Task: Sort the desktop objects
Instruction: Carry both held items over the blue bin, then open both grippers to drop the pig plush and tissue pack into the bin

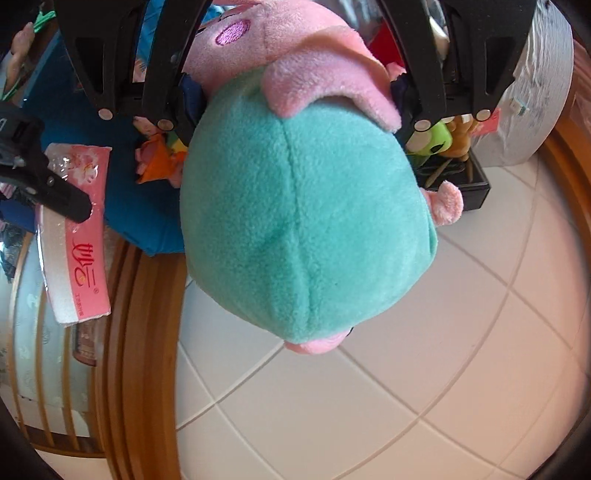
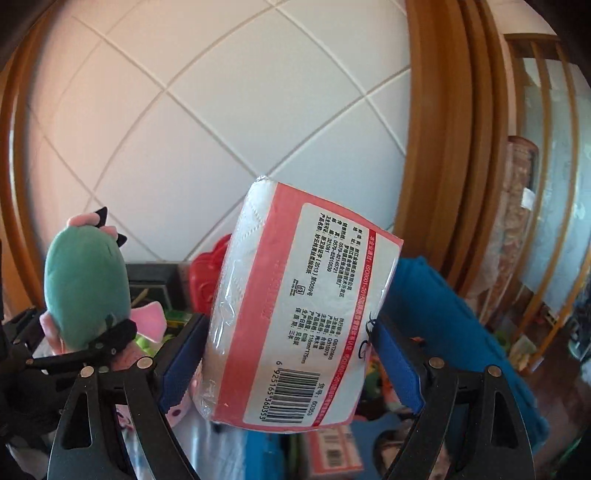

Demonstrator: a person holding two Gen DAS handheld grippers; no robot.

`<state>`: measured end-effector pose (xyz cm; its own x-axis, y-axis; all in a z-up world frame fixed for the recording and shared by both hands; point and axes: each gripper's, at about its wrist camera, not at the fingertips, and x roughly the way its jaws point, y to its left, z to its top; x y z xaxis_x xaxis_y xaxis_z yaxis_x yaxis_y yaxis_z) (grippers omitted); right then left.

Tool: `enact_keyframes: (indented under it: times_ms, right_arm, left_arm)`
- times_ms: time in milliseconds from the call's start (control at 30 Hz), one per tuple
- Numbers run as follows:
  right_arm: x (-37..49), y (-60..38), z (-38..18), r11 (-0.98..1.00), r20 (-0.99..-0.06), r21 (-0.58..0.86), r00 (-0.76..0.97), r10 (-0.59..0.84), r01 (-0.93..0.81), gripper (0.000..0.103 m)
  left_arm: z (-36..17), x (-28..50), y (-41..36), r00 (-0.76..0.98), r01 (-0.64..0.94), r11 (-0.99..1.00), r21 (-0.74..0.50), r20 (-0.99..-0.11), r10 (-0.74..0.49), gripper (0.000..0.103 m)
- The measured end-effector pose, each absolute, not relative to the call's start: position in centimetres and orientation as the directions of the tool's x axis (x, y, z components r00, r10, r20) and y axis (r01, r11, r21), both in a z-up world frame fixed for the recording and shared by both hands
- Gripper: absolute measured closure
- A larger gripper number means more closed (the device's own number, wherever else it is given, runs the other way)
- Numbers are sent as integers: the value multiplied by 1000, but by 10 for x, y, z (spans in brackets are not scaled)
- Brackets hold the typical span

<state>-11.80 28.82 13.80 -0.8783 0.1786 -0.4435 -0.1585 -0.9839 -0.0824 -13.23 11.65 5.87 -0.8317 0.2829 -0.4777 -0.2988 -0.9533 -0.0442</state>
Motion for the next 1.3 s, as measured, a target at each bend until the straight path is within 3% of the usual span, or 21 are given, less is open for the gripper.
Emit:
enact_keyframes:
  times_ms: [367, 667, 833, 933, 1100, 1300]
  right_arm:
    - [-84, 402, 121, -947, -479, -147, -817, 321, -285, 15]
    - [-79, 464, 86, -934, -521, -219, -776, 356, -282, 14]
    - [-80, 468, 68, -937, -546, -256, -765, 342, -237, 11]
    - [-83, 468, 59, -928, -549, -301, -755, 358, -221, 0]
    - [-78, 469, 47, -920, -567, -335, -737, 369, -202, 0]
    - [-64, 471, 42, -928, -588, -318, -726, 355, -196, 0]
  left_arm:
    - [84, -109, 265, -791, -481, -877, 15, -438, 426, 29]
    - [52, -104, 311, -706, -510, -859, 49, -594, 386, 19]
    - [25, -96, 312, -693, -489, -869, 82, -642, 329, 18]
    - [12, -99, 307, -663, -482, -874, 66, -679, 314, 18]
    - [-3, -101, 297, -568, -495, -869, -9, -753, 331, 18]
    - [-26, -90, 305, -484, -540, -842, 20, -826, 291, 18]
